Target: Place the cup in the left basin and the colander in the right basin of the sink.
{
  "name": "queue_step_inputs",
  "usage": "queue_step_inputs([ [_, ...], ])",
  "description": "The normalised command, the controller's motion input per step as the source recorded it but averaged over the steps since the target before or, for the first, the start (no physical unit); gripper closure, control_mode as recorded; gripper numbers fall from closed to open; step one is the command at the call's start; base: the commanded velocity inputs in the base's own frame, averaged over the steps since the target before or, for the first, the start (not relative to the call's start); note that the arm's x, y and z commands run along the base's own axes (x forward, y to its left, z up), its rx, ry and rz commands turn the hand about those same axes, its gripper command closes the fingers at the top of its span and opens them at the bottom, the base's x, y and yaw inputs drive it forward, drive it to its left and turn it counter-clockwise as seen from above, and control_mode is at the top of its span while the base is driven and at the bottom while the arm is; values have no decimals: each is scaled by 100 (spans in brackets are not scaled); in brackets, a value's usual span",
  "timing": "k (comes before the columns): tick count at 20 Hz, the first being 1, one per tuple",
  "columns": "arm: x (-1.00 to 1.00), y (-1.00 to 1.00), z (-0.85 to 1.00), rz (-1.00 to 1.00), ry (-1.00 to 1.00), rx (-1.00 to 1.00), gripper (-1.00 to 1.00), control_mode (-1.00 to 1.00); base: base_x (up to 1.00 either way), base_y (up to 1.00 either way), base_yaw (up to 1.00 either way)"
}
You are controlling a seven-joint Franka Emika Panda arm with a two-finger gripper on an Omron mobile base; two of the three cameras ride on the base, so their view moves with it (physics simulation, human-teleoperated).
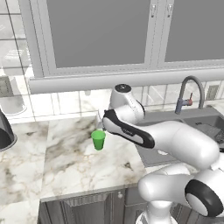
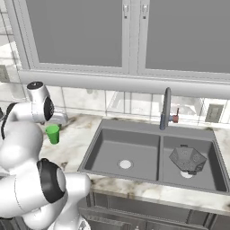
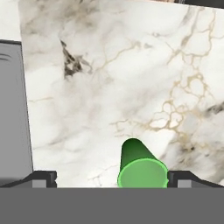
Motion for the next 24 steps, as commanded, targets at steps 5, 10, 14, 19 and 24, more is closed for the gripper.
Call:
queue_step_inputs([
  [5,23,0,-18,0,0,0,-100,-100,0,0,0],
  [10,19,0,-7,0,0,0,-100,-100,0,0,0],
  [14,19,5,-3,0,0,0,-100,-100,0,0,0],
  [19,6,3,-7,0,0,0,-100,-100,0,0,0],
  [24,1,3,-16,0,0,0,-100,-100,0,0,0],
])
